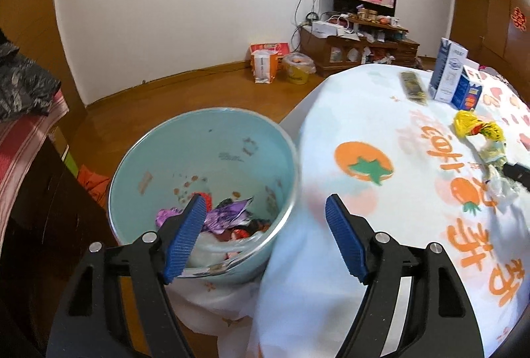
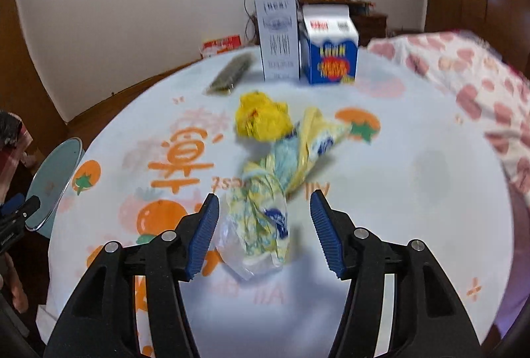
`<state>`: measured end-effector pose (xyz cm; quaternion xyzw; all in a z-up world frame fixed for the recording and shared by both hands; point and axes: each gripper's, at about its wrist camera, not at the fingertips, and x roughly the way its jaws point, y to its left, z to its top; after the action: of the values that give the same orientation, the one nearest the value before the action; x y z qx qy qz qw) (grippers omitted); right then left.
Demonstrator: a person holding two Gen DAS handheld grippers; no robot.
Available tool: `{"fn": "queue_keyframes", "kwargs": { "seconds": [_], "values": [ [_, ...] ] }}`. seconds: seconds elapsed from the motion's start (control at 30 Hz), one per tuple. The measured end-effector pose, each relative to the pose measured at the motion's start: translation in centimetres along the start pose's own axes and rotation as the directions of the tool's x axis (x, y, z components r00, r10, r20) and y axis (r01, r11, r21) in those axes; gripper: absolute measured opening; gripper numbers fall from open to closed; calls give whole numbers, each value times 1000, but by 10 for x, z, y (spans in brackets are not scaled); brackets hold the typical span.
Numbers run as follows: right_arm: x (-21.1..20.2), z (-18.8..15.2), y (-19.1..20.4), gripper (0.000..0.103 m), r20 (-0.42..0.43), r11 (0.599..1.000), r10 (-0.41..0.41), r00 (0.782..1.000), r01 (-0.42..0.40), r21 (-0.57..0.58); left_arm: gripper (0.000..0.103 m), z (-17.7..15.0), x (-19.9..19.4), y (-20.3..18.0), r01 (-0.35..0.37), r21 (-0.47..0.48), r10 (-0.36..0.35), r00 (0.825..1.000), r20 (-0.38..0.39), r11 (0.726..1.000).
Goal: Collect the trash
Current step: 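Grasp yellow-blue wrapper bag with right gripper while left gripper grasps yellow plastic bag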
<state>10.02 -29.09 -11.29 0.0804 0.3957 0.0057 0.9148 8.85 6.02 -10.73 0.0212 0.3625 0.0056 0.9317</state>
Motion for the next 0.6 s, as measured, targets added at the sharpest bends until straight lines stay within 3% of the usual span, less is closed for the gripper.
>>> {"fn": "queue_keyframes", "kwargs": {
  "seconds": [0.03,0.07,0.13,0.17,0.37,0.6],
  "values": [
    [5,-2,-3,55,-25,1000,21,999,-21,9,74,2,-1,-4,3,3,-3,1000,5,1000],
    [10,-2,-2,43,-42,999,42,998,-42,15,74,5,-2,-7,8,7,-8,1000,6,1000],
    [10,-2,-5,36,-56,997,79,995,-78,27,74,9,-2,-12,18,14,-19,1000,7,1000],
    [8,-2,-4,28,-54,996,92,994,-91,20,74,12,-3,-16,27,18,-27,1000,9,999],
    [-29,0,-12,24,-15,996,74,997,-74,-46,74,28,-8,-42,64,56,-66,997,30,996],
    [-57,-1,-72,25,29,997,-67,997,68,-29,74,47,-9,-104,103,135,-110,993,43,985]
  ]
}}
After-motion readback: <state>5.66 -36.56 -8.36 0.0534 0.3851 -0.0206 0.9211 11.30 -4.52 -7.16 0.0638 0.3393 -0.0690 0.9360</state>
